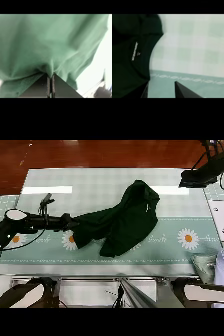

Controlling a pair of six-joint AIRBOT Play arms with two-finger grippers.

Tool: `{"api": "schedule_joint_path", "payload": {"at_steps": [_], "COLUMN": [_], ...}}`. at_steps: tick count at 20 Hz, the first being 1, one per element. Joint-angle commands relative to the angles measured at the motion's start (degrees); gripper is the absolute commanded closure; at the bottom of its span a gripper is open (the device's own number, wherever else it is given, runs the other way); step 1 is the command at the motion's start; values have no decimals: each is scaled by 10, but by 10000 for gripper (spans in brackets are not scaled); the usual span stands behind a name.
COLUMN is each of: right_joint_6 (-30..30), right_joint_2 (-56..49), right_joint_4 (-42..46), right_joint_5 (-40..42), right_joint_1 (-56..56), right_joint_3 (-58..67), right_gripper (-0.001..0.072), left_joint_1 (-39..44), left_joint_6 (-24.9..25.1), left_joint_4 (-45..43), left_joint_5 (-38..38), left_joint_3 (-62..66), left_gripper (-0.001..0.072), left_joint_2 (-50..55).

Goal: Fold the shirts.

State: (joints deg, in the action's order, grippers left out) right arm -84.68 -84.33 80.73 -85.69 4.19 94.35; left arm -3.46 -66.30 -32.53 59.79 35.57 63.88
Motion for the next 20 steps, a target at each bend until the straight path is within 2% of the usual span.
{"api": "schedule_joint_path", "payload": {"at_steps": [1, 3, 6, 7, 9, 10, 11, 13, 15, 17, 19, 20], "right_joint_6": [1, 3, 4, 6, 9, 14, 20, 30, 35, 35, 35, 35], "right_joint_2": [8, 8, 8, 8, 12, 16, 22, 37, 48, 50, 50, 50], "right_joint_4": [-42, -41, -33, -30, -27, -21, -10, 8, 22, 25, 22, 23], "right_joint_5": [-13, -3, 2, 1, -2, -5, -7, -9, -5, 3, 12, 14], "right_joint_1": [-16, -42, -70, -75, -75, -75, -75, -75, -75, -75, -75, -75], "right_joint_3": [-42, -57, -79, -80, -80, -80, -80, -80, -80, -80, -80, -80], "right_gripper": [319, 319, 319, 320, 320, 319, 320, 320, 320, 321, 323, 357], "left_joint_1": [-2, -2, -2, -2, -8, -23, -47, -105, -163, -178, -172, -165], "left_joint_6": [14, 13, 13, 14, 14, 13, 14, 13, -26, -71, -56, -47], "left_joint_4": [38, 25, 25, 25, 24, 23, 23, -4, -94, -206, -214, -204], "left_joint_5": [-39, -70, -77, -72, -69, -56, -31, 30, 98, 130, 147, 148], "left_joint_3": [26, 25, 25, 25, 26, 29, 36, 54, 56, 44, 12, -5], "left_gripper": [689, 689, 687, 651, 428, 366, 362, 300, 314, 311, 310, 310], "left_joint_2": [0, 7, 35, 43, 51, 48, 45, 35, 19, 8, 3, 3]}}
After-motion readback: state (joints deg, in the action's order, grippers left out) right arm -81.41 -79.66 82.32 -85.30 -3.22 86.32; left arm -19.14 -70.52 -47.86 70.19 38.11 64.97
